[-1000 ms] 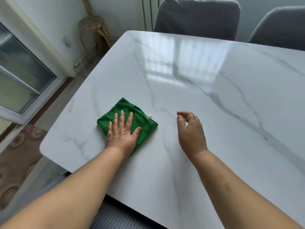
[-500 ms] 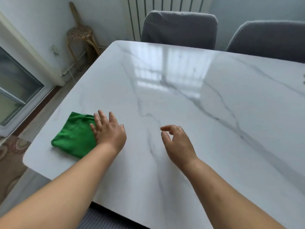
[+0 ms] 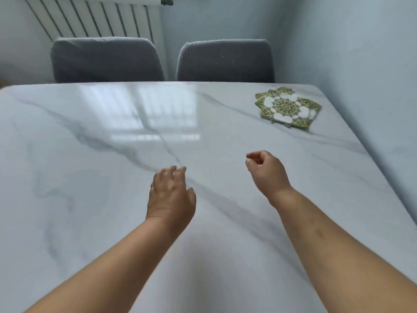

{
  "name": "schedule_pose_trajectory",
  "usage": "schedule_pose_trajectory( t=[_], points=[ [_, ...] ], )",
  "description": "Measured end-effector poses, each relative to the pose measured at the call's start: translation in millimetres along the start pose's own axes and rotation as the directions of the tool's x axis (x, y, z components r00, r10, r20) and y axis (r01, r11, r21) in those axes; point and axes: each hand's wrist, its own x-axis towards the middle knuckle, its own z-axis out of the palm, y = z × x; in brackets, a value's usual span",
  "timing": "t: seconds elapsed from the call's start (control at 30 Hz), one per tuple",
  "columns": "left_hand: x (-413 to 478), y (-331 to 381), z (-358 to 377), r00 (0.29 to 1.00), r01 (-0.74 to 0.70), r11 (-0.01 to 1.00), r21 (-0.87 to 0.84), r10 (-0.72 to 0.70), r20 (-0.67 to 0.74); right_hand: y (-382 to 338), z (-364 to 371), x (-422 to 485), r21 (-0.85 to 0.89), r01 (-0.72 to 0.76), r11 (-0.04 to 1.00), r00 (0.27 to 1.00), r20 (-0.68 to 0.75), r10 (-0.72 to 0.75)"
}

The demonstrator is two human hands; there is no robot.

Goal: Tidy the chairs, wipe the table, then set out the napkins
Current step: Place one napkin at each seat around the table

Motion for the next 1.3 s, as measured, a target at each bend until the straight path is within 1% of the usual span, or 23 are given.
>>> schedule_pose_trajectory(
  t=[0.1,0.17,0.23,0.3,0.37,0.43,0.5,0.53,0.6,0.73,0.8,0.87,0.97,1.07,1.1,1.17,1.3],
  points=[
    [6.7,46.5,22.7,1.000,-0.004,0.999,-0.054,0.003,-0.015,30.6,-53.4,36.9,0.191,-0.110,0.975,0.991,-0.052,0.122],
    [14.5,77.4,41.5,1.000,0.001,0.996,-0.086,-0.002,-0.014,50.9,-88.9,71.4,0.317,-0.218,0.923,0.970,-0.038,0.242],
    [19.6,95.7,52.3,1.000,0.003,0.993,-0.117,-0.005,-0.018,63.1,-110.6,105.6,0.426,-0.319,0.847,0.935,-0.004,0.354],
    [26.1,111.3,63.7,1.000,0.009,0.988,-0.152,-0.013,-0.026,72.0,-127.0,141.8,0.501,-0.386,0.774,0.901,0.026,0.433],
    [31.0,118.8,67.8,0.999,0.024,0.982,-0.189,-0.031,-0.035,75.2,-132.2,170.1,0.528,-0.427,0.734,0.877,0.043,0.479],
    [39.1,122.9,72.8,0.998,0.032,0.979,-0.201,-0.043,-0.051,73.7,-130.9,191.2,0.548,-0.430,0.718,0.868,0.033,0.495],
    [48.4,123.2,75.6,0.997,0.026,0.981,-0.193,-0.039,-0.066,69.9,-126.6,208.0,0.553,-0.403,0.729,0.864,-0.033,0.502],
    [52.1,122.5,76.5,0.997,0.013,0.984,-0.177,-0.026,-0.072,68.6,-124.9,215.5,0.555,-0.394,0.732,0.858,-0.064,0.510],
    [61.8,121.2,80.1,0.997,-0.028,0.990,-0.140,0.016,-0.082,65.0,-123.6,230.8,0.584,-0.400,0.707,0.838,-0.080,0.540],
    [78.3,118.6,84.9,0.993,-0.068,0.990,-0.125,0.055,-0.104,56.9,-119.7,259.0,0.691,-0.448,0.567,0.787,0.003,0.618],
    [85.1,117.2,87.6,0.992,-0.073,0.989,-0.131,0.057,-0.116,53.8,-116.9,267.7,0.710,-0.477,0.518,0.769,0.053,0.637],
    [90.9,116.6,89.0,0.990,-0.079,0.988,-0.136,0.062,-0.125,51.0,-113.2,271.7,0.691,-0.498,0.524,0.765,0.066,0.640],
    [99.1,116.1,92.7,0.990,-0.080,0.985,-0.152,0.060,-0.129,43.9,-104.6,276.5,0.644,-0.481,0.596,0.802,0.049,0.595],
    [102.9,116.5,94.9,0.989,-0.082,0.983,-0.166,0.060,-0.134,38.8,-98.5,286.8,0.663,-0.409,0.626,0.816,-0.041,0.576],
    [103.8,116.7,95.3,0.989,-0.086,0.982,-0.171,0.062,-0.138,38.7,-98.3,290.8,0.675,-0.396,0.623,0.806,-0.071,0.588],
    [105.5,116.0,96.4,0.988,-0.091,0.980,-0.176,0.067,-0.139,37.5,-98.2,298.2,0.697,-0.392,0.601,0.788,-0.083,0.610],
    [107.4,113.4,96.7,0.988,-0.097,0.978,-0.186,0.072,-0.139,31.2,-100.0,300.0,0.725,-0.437,0.533,0.770,-0.005,0.638]
  ],
)
